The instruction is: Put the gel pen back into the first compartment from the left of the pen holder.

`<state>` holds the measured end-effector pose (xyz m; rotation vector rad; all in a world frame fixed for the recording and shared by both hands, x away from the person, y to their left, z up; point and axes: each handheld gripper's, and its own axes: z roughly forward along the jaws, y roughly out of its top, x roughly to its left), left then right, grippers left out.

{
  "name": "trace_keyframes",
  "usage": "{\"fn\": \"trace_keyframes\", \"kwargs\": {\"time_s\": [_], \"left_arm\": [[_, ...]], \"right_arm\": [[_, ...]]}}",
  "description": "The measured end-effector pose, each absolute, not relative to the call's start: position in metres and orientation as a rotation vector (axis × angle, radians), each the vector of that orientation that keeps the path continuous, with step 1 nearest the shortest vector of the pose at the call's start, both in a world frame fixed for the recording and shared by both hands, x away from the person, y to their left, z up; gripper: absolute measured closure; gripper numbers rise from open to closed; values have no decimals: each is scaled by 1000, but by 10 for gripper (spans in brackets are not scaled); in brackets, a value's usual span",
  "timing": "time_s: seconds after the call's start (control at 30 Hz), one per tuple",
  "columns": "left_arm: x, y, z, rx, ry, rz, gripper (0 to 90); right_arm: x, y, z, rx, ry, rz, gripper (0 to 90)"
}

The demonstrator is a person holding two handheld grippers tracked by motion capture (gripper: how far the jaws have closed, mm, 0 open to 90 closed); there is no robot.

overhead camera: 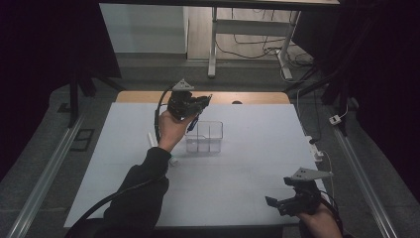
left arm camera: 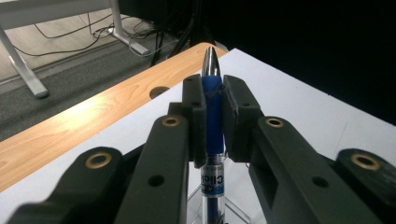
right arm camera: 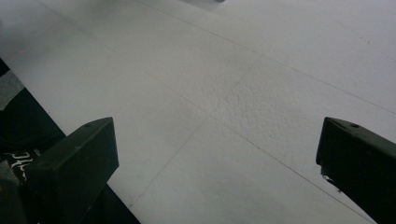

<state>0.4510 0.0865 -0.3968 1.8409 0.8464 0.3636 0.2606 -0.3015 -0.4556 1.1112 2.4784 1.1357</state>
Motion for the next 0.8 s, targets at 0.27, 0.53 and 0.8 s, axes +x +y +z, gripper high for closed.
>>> {"fn": "trace_keyframes", "kwargs": {"time_s": [0.27, 0.53, 0.8], "left_arm": [[454, 84, -410, 1869, 832, 381, 795], [453, 85, -413, 1879, 816, 391, 794], [453, 87, -418, 1896, 817, 391, 793]], "right_arm": [[261, -302, -456, 1107, 2481, 1136, 0], [261, -301, -456, 1101, 2485, 1137, 0], [261, -301, -456, 1098, 2488, 1137, 0]]}}
